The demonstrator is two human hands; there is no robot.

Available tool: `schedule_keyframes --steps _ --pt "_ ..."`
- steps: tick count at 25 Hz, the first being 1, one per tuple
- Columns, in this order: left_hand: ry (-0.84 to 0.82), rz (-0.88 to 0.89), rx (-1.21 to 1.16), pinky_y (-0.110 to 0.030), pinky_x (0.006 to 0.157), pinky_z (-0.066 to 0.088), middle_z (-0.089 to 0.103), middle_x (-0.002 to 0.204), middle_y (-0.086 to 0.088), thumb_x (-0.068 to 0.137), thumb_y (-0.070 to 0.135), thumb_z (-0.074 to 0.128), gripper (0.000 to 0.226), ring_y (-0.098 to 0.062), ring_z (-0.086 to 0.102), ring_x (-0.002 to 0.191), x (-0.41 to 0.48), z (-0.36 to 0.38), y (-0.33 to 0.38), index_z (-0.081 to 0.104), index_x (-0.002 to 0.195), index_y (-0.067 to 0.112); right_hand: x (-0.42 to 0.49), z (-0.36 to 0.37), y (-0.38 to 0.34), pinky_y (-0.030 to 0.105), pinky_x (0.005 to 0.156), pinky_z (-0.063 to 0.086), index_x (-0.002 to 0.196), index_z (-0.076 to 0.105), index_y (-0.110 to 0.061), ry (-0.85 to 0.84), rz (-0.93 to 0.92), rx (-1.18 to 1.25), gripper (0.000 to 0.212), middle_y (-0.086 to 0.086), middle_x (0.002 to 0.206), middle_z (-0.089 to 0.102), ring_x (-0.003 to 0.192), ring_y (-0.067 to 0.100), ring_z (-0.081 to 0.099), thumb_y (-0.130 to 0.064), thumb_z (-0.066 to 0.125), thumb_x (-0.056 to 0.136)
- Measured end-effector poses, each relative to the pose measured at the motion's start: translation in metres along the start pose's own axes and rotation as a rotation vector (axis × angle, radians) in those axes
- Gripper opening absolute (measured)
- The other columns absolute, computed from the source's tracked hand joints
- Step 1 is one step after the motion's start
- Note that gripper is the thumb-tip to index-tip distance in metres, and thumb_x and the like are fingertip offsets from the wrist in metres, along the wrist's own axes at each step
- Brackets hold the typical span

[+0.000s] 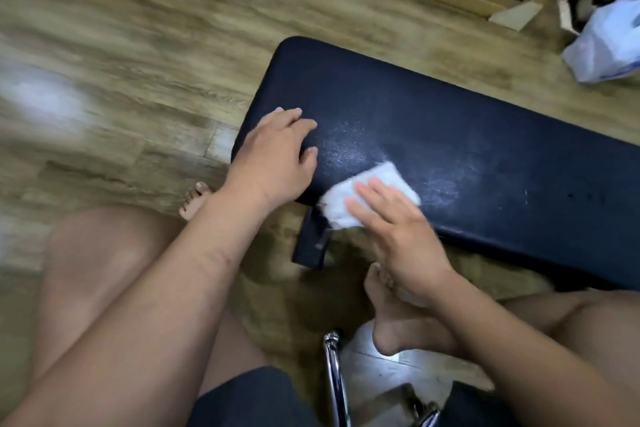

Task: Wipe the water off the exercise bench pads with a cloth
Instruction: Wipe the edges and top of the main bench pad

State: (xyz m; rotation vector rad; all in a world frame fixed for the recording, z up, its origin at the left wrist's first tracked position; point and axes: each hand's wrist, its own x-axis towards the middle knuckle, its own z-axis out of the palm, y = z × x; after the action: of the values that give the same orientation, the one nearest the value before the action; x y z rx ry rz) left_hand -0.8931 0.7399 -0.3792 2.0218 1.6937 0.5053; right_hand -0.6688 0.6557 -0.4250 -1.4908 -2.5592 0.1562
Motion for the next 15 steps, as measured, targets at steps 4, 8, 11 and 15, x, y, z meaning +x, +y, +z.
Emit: schedule_keyframes --steps 4,8,11,15 --pt "-0.174 -0.050 0.229 -0.043 0.123 0.016 0.024 0.162 -0.005 0.098 0.039 0.050 0.055 -0.031 0.013 0.151 0.007 0.005 -0.001 0.039 0.149 0.020 -0.084 -0.043 0.070 0.037 0.114 0.027 0.136 0.048 -0.016 0.008 0.130 -0.091 0.052 0.012 0.139 0.053 0.135 0.024 0.037 -0.004 0.054 0.086" --pt "-0.205 -0.043 0.202 -0.050 0.122 0.014 0.022 0.163 -0.008 0.100 0.029 0.047 0.050 -0.035 0.011 0.151 -0.004 0.010 0.000 0.038 0.148 0.019 0.009 0.006 0.006 0.048 0.112 0.032 0.128 0.059 -0.005 -0.011 -0.192 -0.015 0.047 0.017 0.137 0.054 0.130 0.036 0.046 0.001 0.059 0.081" --pt "-0.105 -0.102 0.078 -0.051 0.122 0.014 0.028 0.161 -0.009 0.099 0.021 0.046 0.048 -0.033 0.015 0.151 -0.010 0.016 0.008 0.043 0.146 0.019 0.082 0.031 -0.052 0.056 0.104 0.039 0.115 0.067 0.000 0.008 -0.166 -0.020 0.044 0.022 0.127 0.061 0.123 0.042 0.053 -0.002 0.061 0.072" --pt "-0.169 -0.165 0.156 -0.059 0.121 0.003 0.017 0.165 0.000 0.097 0.044 0.047 0.056 -0.034 0.002 0.152 -0.005 0.027 0.027 0.034 0.150 0.028 0.013 0.006 0.011 0.048 0.112 0.032 0.134 0.055 -0.014 -0.064 -0.108 -0.036 0.053 0.010 0.147 0.045 0.137 0.033 0.039 -0.005 0.057 0.083"
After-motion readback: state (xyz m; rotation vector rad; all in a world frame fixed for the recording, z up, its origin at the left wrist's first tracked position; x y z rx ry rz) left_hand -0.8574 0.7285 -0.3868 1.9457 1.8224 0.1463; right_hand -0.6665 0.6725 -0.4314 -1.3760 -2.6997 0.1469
